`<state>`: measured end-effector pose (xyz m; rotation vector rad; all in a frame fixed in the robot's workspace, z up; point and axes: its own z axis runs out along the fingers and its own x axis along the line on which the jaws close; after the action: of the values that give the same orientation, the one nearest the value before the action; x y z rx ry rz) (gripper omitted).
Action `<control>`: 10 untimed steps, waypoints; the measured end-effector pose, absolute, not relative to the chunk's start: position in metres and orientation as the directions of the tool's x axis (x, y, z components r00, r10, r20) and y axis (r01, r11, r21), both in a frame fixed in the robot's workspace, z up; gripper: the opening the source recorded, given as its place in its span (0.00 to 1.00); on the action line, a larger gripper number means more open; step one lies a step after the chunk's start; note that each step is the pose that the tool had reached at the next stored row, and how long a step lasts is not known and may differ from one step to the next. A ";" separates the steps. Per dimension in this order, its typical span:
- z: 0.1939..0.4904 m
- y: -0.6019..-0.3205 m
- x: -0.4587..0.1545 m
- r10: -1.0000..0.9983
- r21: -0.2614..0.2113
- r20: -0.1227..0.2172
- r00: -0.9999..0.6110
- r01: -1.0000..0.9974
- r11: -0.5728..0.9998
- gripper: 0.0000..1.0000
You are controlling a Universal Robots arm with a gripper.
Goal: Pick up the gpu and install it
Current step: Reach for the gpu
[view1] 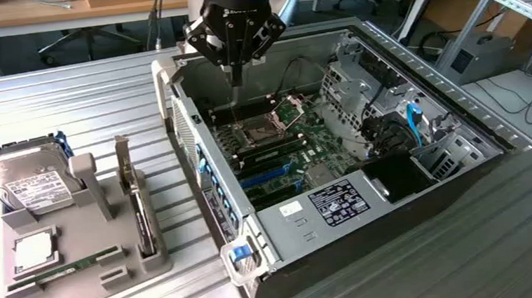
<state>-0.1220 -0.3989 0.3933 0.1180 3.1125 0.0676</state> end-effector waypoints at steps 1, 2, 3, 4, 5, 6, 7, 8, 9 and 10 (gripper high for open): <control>0.393 -0.399 -0.122 0.076 0.044 -0.024 -0.997 0.075 0.996 0.11; 0.393 -0.399 -0.122 0.076 0.044 -0.024 -0.997 0.075 0.996 0.11; 0.393 -0.399 -0.122 0.076 0.044 -0.024 -0.997 0.075 0.996 0.11; 0.393 -0.399 -0.122 0.076 0.044 -0.024 -0.997 0.075 0.996 0.11; 0.393 -0.399 -0.122 0.076 0.044 -0.024 -0.997 0.075 0.996 0.11; 0.393 -0.399 -0.122 0.076 0.044 -0.024 -0.997 0.075 0.996 0.11; 0.393 -0.399 -0.122 0.076 0.044 -0.024 -0.997 0.075 0.996 0.11; 0.393 -0.399 -0.122 0.076 0.044 -0.024 -0.997 0.075 0.996 0.11; 0.393 -0.399 -0.122 0.076 0.044 -0.024 -0.997 0.075 0.996 0.11; 0.393 -0.399 -0.122 0.076 0.044 -0.024 -0.997 0.075 0.996 0.11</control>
<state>-0.1220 -0.3989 0.3933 0.1180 3.1125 0.0677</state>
